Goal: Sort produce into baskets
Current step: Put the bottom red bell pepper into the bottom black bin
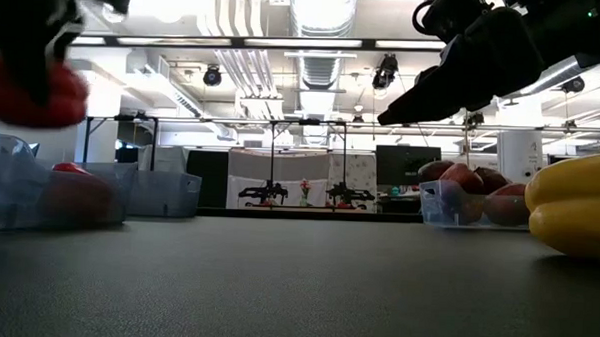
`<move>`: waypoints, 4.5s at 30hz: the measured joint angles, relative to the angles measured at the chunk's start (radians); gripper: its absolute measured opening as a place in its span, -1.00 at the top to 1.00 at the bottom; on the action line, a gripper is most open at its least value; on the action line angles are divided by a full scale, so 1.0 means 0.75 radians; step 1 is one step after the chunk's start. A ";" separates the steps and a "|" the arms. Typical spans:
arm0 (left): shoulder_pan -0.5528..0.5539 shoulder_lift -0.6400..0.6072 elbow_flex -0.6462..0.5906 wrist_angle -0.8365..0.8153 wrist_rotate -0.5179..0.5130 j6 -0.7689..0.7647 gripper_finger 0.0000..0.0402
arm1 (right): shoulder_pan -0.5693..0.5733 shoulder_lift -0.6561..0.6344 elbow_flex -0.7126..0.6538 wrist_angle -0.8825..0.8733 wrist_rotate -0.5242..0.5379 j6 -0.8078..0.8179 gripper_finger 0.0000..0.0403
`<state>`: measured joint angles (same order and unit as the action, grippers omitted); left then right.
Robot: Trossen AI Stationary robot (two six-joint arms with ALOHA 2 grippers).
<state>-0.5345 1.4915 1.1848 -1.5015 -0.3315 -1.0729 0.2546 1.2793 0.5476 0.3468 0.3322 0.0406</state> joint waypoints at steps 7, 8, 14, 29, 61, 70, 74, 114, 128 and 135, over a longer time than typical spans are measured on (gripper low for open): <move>0.019 -0.155 -0.331 0.133 0.061 -0.122 -0.56 | 0.000 0.000 0.000 0.001 0.000 0.005 -0.61; 0.025 -0.166 -0.364 0.133 0.061 -0.136 -0.57 | 0.000 0.000 0.000 0.001 0.000 0.005 -0.61; 0.068 -0.163 -0.473 0.137 0.050 -0.188 -0.74 | 0.000 0.000 0.000 0.003 0.001 0.016 -0.61; 0.156 -0.145 -0.160 0.036 -0.343 -0.107 -0.86 | 0.007 0.000 -0.003 -0.017 0.000 0.082 -0.61; 0.902 0.148 -0.336 3.013 0.388 1.799 -0.69 | 0.542 0.153 0.709 -2.114 -0.713 1.341 -0.61; 1.050 0.242 -0.245 2.954 0.473 1.821 -0.69 | 0.686 0.378 0.707 -2.142 -1.025 1.118 -0.61; 1.072 0.248 -0.245 2.969 0.477 1.808 -0.69 | 0.734 0.488 0.707 -2.204 -1.038 0.893 -0.61; 1.071 0.216 -0.249 2.805 0.555 1.721 -0.69 | 0.765 0.575 0.601 -2.146 -0.580 0.579 -0.60; 1.026 -0.039 -0.445 2.887 0.773 1.640 -0.69 | 0.572 0.459 0.939 -2.538 -0.162 0.550 -0.33; 0.970 -0.318 -0.766 3.050 0.773 1.495 -0.69 | 0.304 0.381 1.053 -2.198 0.294 0.401 -0.33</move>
<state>0.1932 1.2530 0.6106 0.7856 0.2482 0.0487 0.4824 1.5648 1.3376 -1.3018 0.5528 0.3414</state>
